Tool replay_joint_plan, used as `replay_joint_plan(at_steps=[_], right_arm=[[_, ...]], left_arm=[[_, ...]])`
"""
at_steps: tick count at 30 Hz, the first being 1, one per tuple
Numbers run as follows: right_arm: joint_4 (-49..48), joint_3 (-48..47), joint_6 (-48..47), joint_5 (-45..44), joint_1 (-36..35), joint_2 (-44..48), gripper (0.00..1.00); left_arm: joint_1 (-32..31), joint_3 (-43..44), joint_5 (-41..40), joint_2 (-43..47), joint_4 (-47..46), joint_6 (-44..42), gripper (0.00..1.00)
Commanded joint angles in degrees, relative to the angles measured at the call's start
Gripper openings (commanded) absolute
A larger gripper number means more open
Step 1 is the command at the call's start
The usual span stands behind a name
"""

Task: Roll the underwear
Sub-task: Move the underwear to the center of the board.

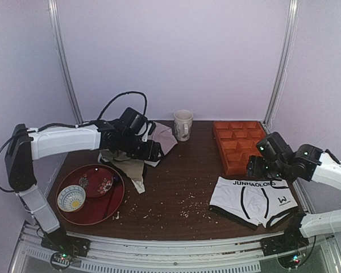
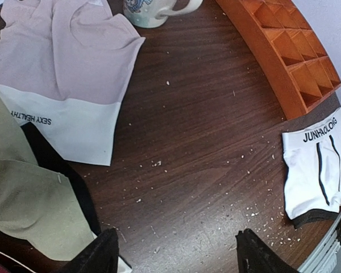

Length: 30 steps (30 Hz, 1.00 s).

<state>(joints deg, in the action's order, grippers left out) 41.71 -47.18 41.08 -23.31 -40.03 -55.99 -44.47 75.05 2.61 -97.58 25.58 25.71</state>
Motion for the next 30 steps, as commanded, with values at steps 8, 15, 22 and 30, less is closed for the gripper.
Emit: replay_joint_plan(at_steps=[8,15,22,30], right_arm=[[-3.0,-5.4,6.1,1.0,-9.3,-20.5,0.74],[-5.5,-10.1,7.8,-0.6,-10.0,-31.5,0.66],[-3.2,-18.0,10.0,0.2,-7.7,-42.9,0.44],[-3.3,-21.8,10.4,2.2,-4.7,-49.0,0.38]], left_arm=[[0.3,2.8,8.6,-2.9,-3.7,2.9,0.88],[0.3,2.2,10.5,-3.0,-3.6,3.9,0.86],[0.2,-0.5,8.8,-0.4,-3.1,4.3,0.86],[0.3,-3.4,5.7,3.4,-2.0,4.2,0.87]])
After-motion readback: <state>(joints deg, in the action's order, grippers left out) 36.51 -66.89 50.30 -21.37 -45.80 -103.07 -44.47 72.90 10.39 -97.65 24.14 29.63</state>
